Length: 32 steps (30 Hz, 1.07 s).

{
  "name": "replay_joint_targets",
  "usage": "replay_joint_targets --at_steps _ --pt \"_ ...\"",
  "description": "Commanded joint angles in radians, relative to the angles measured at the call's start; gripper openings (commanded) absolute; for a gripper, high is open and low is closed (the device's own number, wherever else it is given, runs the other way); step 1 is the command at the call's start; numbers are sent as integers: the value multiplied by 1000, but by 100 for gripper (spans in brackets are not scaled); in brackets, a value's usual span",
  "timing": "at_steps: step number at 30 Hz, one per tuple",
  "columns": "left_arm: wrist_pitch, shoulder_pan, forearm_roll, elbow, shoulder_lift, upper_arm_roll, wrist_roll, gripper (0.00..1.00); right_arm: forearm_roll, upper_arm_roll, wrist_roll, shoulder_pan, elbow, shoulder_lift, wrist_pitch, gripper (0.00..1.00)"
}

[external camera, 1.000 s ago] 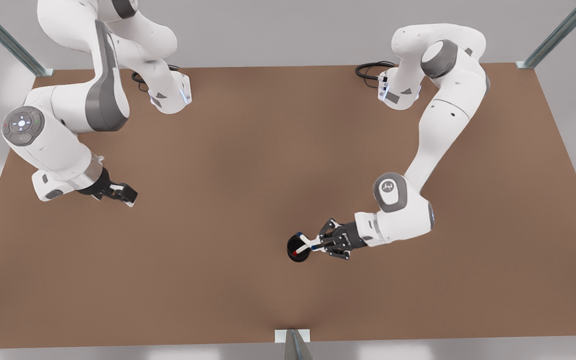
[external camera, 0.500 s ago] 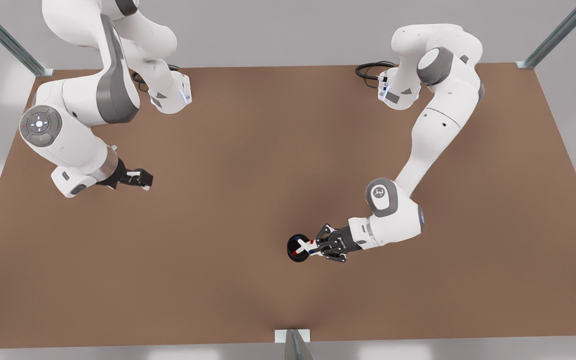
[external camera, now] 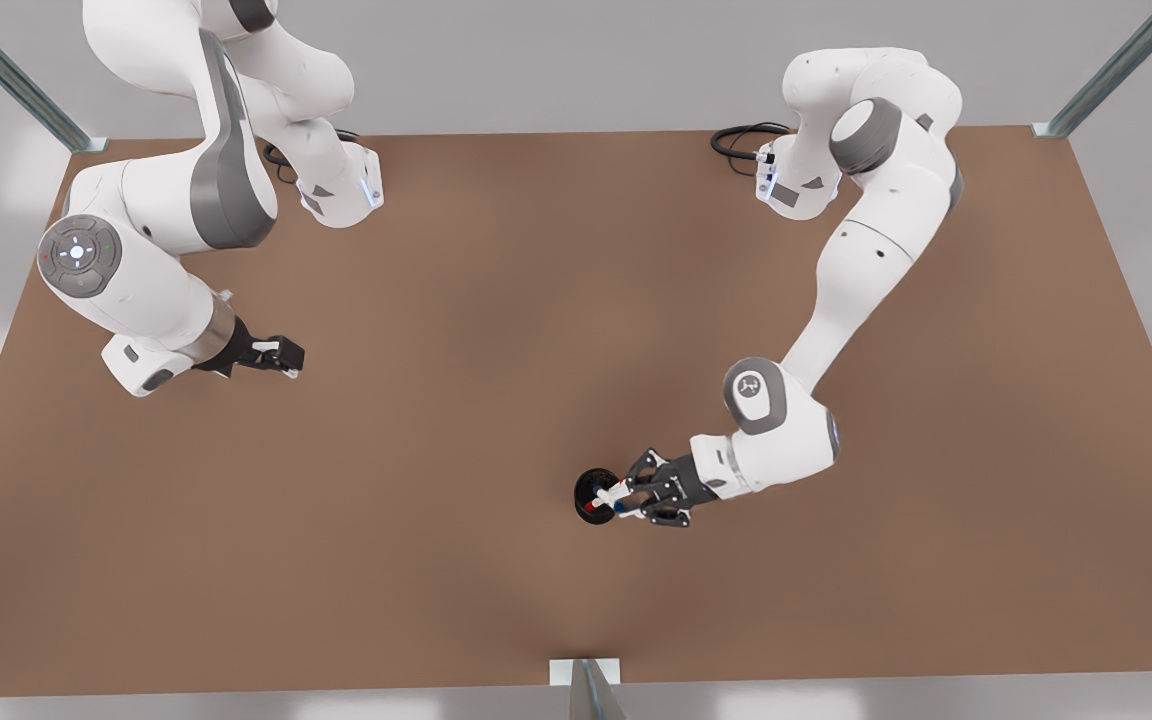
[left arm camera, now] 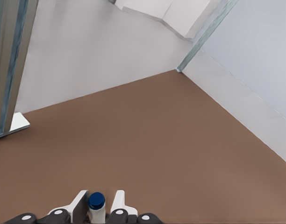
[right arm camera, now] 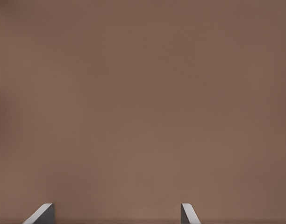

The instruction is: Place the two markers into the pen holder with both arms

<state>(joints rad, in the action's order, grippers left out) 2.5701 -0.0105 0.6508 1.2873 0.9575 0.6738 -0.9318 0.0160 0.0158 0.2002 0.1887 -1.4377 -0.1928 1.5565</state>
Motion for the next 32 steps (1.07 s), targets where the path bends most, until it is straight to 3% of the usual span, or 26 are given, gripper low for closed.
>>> replay_joint_targets --at_steps 1,6,7,8,11,14,17,18,19,21,25,32 --pt "7 3 -3 0 0 0 -61 86 1 0 -24 -2 0 1 -3 100" --pt "5 -5 -3 0 -2 0 -55 89 -1 -1 -21 3 3 1 -3 100" --pt "-8 -26 -10 0 -22 0 -30 100 -1 -1 -19 8 5 1 -3 100" --pt "-120 -54 -71 0 -63 -32 141 100 -1 -1 -25 1 5 0 -1 100" --pt "-448 -135 -551 -42 -175 -59 869 100 -1 -1 -28 1 5 0 -1 100" --pt "-906 -275 -710 -42 -391 -79 880 100 -1 -1 -24 3 5 0 -1 100" --pt "-1001 -352 -835 -43 -531 -79 889 100 1 -1 -25 3 5 0 -1 100" --pt "-1005 -212 -813 -37 -628 -261 897 100 -1 1 -33 1 5 0 -1 100" --pt "-1047 1 -714 -34 -695 -546 904 100 1 -1 -27 1 25 0 -1 100" --pt "-1044 26 -694 79 -809 -565 952 100 1 7 -31 -3 51 -2 -36 100" --pt "-1050 92 -715 104 -812 -612 978 100 -1 6 -44 -2 51 -2 -36 100" --pt "-1039 66 -718 12 -700 -612 1032 100 1 7 -54 -5 46 -2 -38 100"
